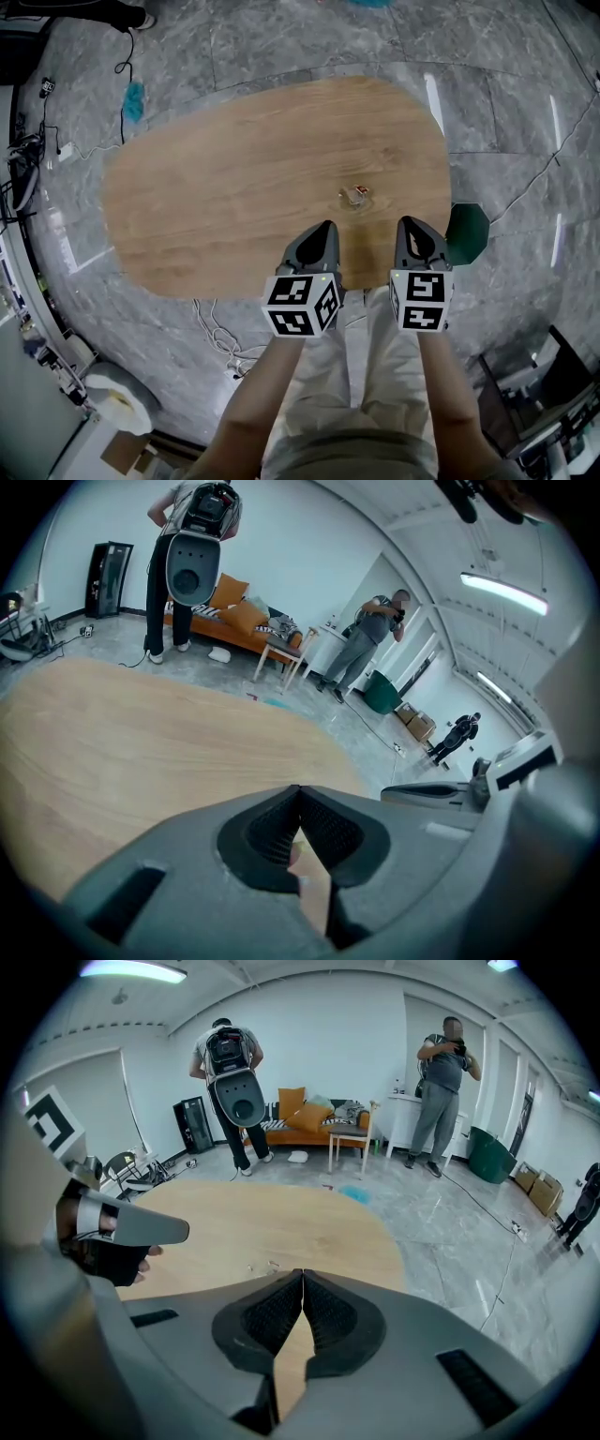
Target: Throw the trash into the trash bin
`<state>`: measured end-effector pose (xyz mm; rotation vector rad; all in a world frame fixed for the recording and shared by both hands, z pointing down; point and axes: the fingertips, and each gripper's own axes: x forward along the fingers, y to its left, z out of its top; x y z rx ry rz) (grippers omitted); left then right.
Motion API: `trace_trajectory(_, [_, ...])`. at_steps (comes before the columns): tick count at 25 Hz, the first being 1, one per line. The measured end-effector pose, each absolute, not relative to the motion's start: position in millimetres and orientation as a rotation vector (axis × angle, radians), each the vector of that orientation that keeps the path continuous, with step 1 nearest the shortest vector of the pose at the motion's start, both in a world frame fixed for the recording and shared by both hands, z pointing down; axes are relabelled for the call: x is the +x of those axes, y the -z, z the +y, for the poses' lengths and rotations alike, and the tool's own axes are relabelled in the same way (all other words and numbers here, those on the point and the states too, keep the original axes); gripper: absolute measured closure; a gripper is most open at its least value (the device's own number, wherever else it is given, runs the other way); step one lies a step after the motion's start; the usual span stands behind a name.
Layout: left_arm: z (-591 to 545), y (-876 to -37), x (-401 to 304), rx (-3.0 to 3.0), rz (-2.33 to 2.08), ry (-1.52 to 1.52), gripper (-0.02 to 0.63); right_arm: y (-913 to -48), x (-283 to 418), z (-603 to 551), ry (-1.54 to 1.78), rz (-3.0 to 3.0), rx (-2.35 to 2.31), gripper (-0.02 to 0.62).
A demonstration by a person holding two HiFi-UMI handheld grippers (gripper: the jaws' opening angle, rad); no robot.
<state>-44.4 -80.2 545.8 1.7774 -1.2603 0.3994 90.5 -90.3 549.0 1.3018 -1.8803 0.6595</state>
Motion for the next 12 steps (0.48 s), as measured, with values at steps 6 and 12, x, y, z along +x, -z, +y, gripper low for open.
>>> trace_trajectory(6, [-81.1, -556.1, -63.9, 1.750, -1.276, -0.397, 0.606, -561.7, 70.9, -97.8, -0.646, -1.887, 1.260, 0.584])
trace_trajectory(12, [-85.9, -565.8, -79.4, 1.735, -1.289, -0.390, 0.606, -574.4, 52.7, -106.4, -0.645, -1.898, 1.229, 0.584])
